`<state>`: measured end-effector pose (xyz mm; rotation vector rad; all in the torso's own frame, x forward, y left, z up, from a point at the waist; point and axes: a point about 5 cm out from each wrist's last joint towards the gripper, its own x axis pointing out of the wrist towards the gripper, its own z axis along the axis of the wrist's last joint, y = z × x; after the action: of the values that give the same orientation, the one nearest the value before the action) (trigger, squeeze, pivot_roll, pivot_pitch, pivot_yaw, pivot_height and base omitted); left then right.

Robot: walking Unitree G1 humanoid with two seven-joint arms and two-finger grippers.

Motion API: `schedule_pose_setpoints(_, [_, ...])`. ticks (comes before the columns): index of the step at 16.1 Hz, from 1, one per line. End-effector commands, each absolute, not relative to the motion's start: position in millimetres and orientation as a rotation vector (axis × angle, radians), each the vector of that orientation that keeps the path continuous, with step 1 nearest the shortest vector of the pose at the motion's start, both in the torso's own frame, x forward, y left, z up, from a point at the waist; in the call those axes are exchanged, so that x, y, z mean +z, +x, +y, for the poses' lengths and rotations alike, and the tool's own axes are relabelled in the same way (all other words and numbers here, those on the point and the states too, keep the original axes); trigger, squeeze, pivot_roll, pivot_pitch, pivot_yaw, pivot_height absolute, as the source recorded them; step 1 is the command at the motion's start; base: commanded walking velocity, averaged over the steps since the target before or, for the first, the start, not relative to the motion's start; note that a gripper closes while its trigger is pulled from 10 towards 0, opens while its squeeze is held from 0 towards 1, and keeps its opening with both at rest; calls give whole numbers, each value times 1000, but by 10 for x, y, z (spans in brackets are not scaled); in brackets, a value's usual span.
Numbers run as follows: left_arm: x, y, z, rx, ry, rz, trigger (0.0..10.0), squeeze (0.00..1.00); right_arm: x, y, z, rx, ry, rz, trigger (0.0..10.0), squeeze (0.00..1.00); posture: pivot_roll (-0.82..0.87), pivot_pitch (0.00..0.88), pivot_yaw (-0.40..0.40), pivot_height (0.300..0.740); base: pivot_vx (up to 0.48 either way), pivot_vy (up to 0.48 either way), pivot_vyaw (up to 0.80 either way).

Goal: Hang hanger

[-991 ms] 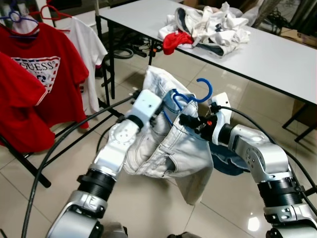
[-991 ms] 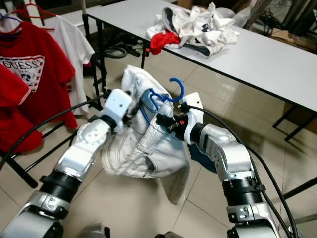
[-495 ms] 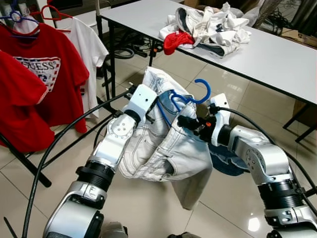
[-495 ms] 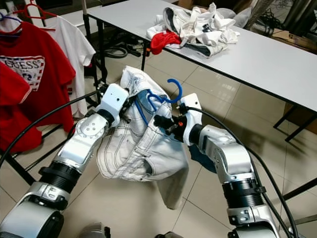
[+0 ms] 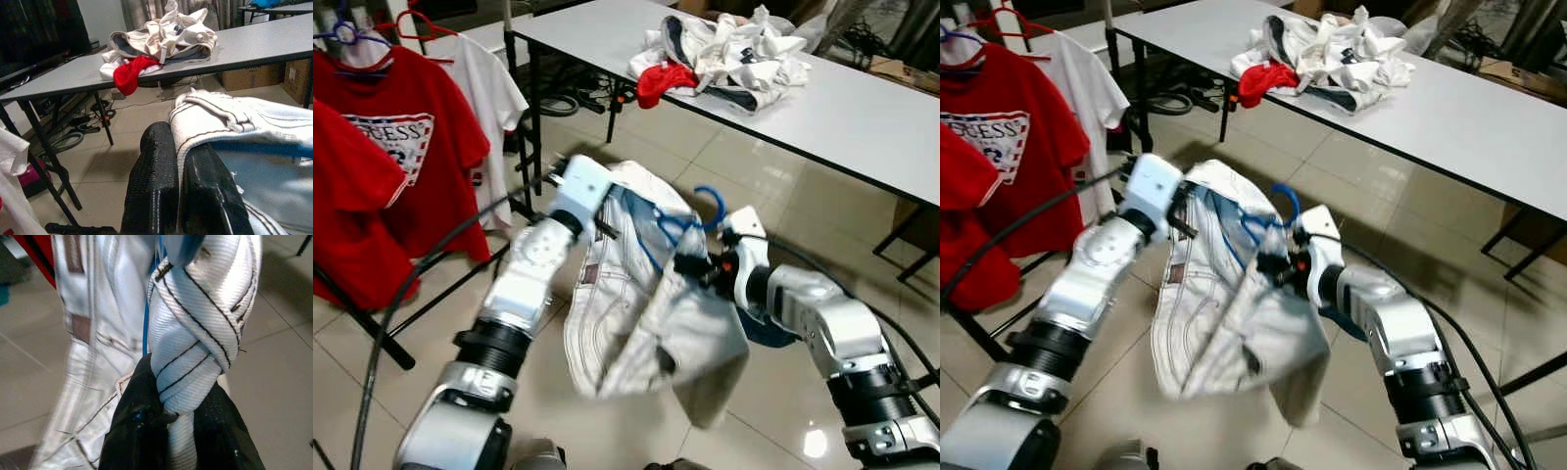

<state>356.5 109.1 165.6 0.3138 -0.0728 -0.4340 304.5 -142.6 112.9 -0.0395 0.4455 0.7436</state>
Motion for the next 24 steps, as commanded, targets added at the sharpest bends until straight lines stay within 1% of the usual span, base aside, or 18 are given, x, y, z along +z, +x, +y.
schedule_pose_setpoints(1, [1925,3631,1081,-432,287,-151,0,0,1140,3048,-1498,720,-72,448,0,0,38,0,-87,740,0,0,0])
schedule_pose_setpoints(2, [1945,3639,1085,-434,277,-152,0,0,1134,3045,-1499,719,-76,451,0,0,38,0,-88,740,0,0,0])
schedule_pose_setpoints(5, [2201,3789,1156,-419,239,-181,0,0,1020,2998,-1531,718,-102,507,0,0,37,0,-90,740,0,0,0])
schedule_pose_setpoints(9, [2305,3806,1204,-440,238,-187,0,0,1048,3016,-1584,681,-96,482,0,0,31,0,-80,740,0,0,0])
schedule_pose_setpoints(11, [2095,3654,1194,-513,261,-131,0,0,1235,3109,-1638,636,-36,378,0,0,26,0,-70,740,0,0,0])
schedule_pose_setpoints(13, [1703,3420,1152,-583,303,-30,0,0,1416,3226,-1758,556,13,296,0,0,26,0,-71,740,0,0,0])
schedule_pose_setpoints(14, [1565,3359,1129,-602,317,11,0,0,1469,3254,-1782,539,31,277,0,0,25,1,-78,740,0,0,0])
schedule_pose_setpoints(15, [1284,3248,1065,-641,344,86,0,0,1557,3294,-1803,522,73,247,0,0,28,5,-86,740,0,0,0])
schedule_pose_setpoints(16, [1057,3165,982,-671,358,146,0,0,1608,3314,-1786,530,108,231,0,0,29,9,-94,740,0,0,0])
schedule_pose_setpoints(18, [794,3110,854,-661,322,238,0,0,1644,3314,-1695,563,152,224,0,0,28,16,-104,740,0,0,0])
schedule_pose_setpoints(19, [644,3089,759,-674,276,319,2902,0,1659,3288,-1604,591,189,223,0,0,19,24,-105,740,0,0,0])
schedule_pose_setpoints(20, [627,3085,739,-681,274,325,2902,0,1659,3279,-1583,596,193,224,0,0,19,24,-105,740,0,0,0])
schedule_pose_setpoints(21, [653,3116,694,-672,273,299,10000,0,1649,3246,-1553,608,197,230,0,0,13,36,-97,740,0,0,0])
schedule_pose_setpoints(22, [714,3149,676,-672,230,256,10000,1000,1631,3215,-1550,610,198,236,0,0,11,40,-93,740,0,0,0])
schedule_pose_setpoints(23, [809,3189,692,-657,161,200,10000,1000,1600,3175,-1573,601,202,249,0,0,9,47,-88,740,0,0,0])
schedule_pose_setpoints(24, [828,3187,686,-659,100,203,10000,1000,1586,3165,-1583,596,193,255,0,0,9,49,-87,740,0,0,0])
